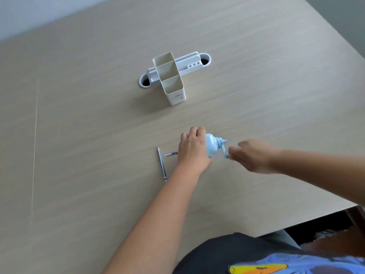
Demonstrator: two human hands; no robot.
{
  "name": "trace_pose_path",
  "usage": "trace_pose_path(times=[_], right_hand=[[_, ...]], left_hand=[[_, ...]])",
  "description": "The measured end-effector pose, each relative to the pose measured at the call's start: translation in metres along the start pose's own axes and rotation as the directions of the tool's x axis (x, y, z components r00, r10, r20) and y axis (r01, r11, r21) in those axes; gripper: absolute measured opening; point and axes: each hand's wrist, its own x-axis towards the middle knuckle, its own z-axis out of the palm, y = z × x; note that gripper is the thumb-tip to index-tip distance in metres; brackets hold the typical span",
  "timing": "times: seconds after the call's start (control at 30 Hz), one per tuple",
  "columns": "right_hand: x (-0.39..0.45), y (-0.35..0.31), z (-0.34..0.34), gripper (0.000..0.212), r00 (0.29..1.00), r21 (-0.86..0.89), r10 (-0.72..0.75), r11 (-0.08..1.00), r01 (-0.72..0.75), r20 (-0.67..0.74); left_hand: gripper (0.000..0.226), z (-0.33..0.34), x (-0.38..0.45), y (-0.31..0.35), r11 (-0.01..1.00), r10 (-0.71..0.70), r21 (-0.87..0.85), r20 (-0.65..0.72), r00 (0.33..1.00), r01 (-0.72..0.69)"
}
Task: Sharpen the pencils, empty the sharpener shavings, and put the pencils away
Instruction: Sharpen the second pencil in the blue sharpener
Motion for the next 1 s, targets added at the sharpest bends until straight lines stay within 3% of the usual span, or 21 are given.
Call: trace_pose_path(times=[0.13, 0.17, 0.3, 0.53, 0.6, 0.73, 0.83, 0.9, 1.0], right_hand=[[0.036, 0.008, -0.032, 0.025, 0.967, 0.228, 0.101, 0.973, -0.047, -0.233], [0.051, 0.011, -0.031, 0.025, 0.964, 0.239, 0.130, 0.968, -0.074, -0.232], [0.065, 0.023, 0.005, 0.022, 0.978, 0.017, 0.172, 0.985, -0.172, -0.115], [0.024, 0.014, 0.041, 0.024, 0.985, -0.206, 0.034, 0.976, -0.069, -0.168], [0.025, 0.012, 0.037, 0.025, 0.986, -0.196, 0.058, 0.977, -0.088, -0.156], [0.018, 0.010, 0.030, 0.041, 0.969, -0.105, 0.195, 0.971, -0.213, -0.153], [0.005, 0.008, 0.013, 0.041, 0.945, -0.039, 0.284, 0.955, -0.294, -0.160], [-0.002, 0.005, 0.001, 0.041, 0.933, -0.029, 0.209, 0.973, -0.227, -0.294], [0.002, -0.009, -0.015, 0.036, 0.844, -0.061, -0.047, 0.998, 0.017, -0.534]], left_hand=[[0.070, 0.001, 0.000, -0.001, 1.000, -0.008, -0.001, 0.002, 1.000, 0.008], [0.070, 0.001, 0.000, -0.001, 1.000, -0.005, 0.001, -0.001, 1.000, 0.005], [0.067, 0.002, 0.001, -0.002, 1.000, 0.003, -0.017, -0.017, 1.000, -0.003], [0.066, 0.002, -0.001, -0.002, 1.000, -0.007, -0.023, -0.033, 0.999, 0.006], [0.073, 0.001, -0.001, -0.003, 0.999, 0.008, -0.045, 0.001, 1.000, -0.007], [0.106, -0.016, -0.009, -0.012, 0.970, 0.066, -0.240, 0.071, 0.995, -0.048], [0.107, -0.032, -0.025, -0.027, 0.963, 0.089, -0.258, 0.021, 0.996, -0.080], [0.089, -0.038, -0.035, -0.044, 0.970, 0.075, -0.229, -0.017, 0.997, -0.077], [0.062, -0.035, -0.045, -0.068, 0.986, 0.022, -0.162, -0.155, 0.988, -0.047]])
